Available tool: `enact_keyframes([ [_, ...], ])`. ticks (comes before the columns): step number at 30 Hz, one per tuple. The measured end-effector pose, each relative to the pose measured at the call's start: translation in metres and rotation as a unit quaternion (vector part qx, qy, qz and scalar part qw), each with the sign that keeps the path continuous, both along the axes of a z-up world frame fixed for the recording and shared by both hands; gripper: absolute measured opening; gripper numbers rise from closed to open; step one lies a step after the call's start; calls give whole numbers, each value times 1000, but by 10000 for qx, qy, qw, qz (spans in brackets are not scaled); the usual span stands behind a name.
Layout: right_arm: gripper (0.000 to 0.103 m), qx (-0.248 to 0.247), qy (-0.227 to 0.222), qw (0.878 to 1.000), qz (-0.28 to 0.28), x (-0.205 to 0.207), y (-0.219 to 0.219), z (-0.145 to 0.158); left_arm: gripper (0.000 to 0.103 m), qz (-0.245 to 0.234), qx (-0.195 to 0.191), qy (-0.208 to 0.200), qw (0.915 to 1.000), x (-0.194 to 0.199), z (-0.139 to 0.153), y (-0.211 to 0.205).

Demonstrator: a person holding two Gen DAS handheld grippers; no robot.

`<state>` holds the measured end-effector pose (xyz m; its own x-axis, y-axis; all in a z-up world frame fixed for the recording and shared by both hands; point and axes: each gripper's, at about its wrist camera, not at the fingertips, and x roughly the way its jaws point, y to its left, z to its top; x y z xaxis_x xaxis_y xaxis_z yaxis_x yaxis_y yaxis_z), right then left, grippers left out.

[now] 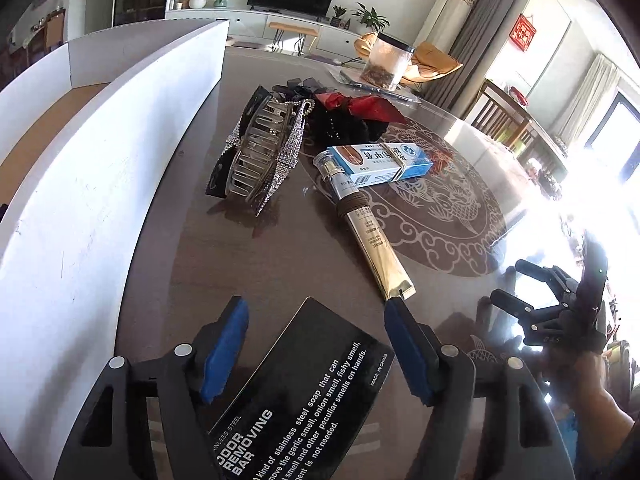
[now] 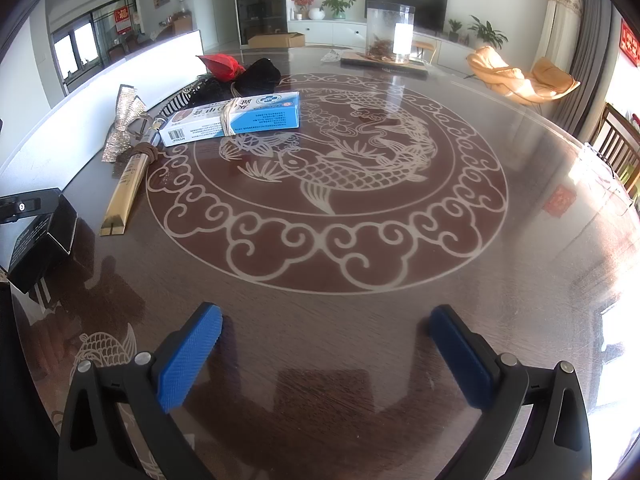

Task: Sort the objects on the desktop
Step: 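Close the left tool on the black box and lift it, then hold the black box in the left tool while the right tool grasps the gold tube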

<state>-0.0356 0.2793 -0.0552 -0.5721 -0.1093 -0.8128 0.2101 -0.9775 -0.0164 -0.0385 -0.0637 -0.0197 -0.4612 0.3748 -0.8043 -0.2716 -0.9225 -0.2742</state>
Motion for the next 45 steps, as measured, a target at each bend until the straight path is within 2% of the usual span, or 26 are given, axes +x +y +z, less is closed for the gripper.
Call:
enact_keyframes([
  [2,103,0,0,10000,0,0,0,0,77,-97,-247,-74,9996,1,-3,2],
  [4,103,0,0,10000,1,0,0,0,86,-197,-350,-122,9991,3,-5,6],
  [6,103,-1,0,10000,1,0,0,0,91,-210,-617,-47,9979,4,-3,10],
  [10,103,0,0,10000,2,0,0,0,91,-409,-974,-20,9944,7,3,11],
  [15,103,0,0,10000,2,0,0,0,91,-954,-1013,-264,9899,21,2,12],
  [18,103,0,0,10000,3,0,0,0,91,-1095,-1394,-355,9835,27,-10,20],
  [20,103,-9,2,10000,-4,0,0,0,88,-926,-1587,-559,9814,24,-20,20],
  [22,103,-27,-13,10000,-54,-5,-7,0,66,-641,-1660,-437,9831,23,-18,17],
  [23,103,-26,-44,10000,22,-10,-16,0,61,-480,-1644,-409,9844,23,-16,15],
  [24,103,-103,-90,9997,178,-16,-29,2,58,-285,-1608,-399,9858,22,-16,11],
  [27,103,-744,-73,9944,744,-39,-76,9,58,166,-1581,-374,9866,23,-15,-1],
  [29,103,-798,-42,9914,1039,-60,-113,9,58,420,-1516,-418,9867,22,-14,-10],
  [32,91,-821,-143,9868,1392,-87,-164,7,57,513,-1356,-455,9884,22,-14,-18],
  [33,81,-715,-143,9861,1493,-92,-178,7,57,497,-1414,-445,9877,22,-14,-17],
  [34,64,-536,-79,9858,1589,-95,-190,8,58,481,-1518,-429,9863,23,-14,-14],
  [35,55,-328,3,9857,1654,-95,-198,8,58,480,-1588,-410,9853,24,-14,-11],
  [36,34,-227,66,9848,1719,-94,-202,8,58,515,-1541,-426,9858,23,-14,-10],
  [37,31,-258,59,9839,1770,-92,-200,8,58,554,-1513,-424,9860,23,-13,-9],
  [40,31,-230,55,9851,1705,-78,-175,8,58,508,-1427,-360,9878,23,-12,6],
  [45,31,-55,77,9940,1091,-42,-79,8,58,143,-1356,-4,9907,27,-12,63],
])
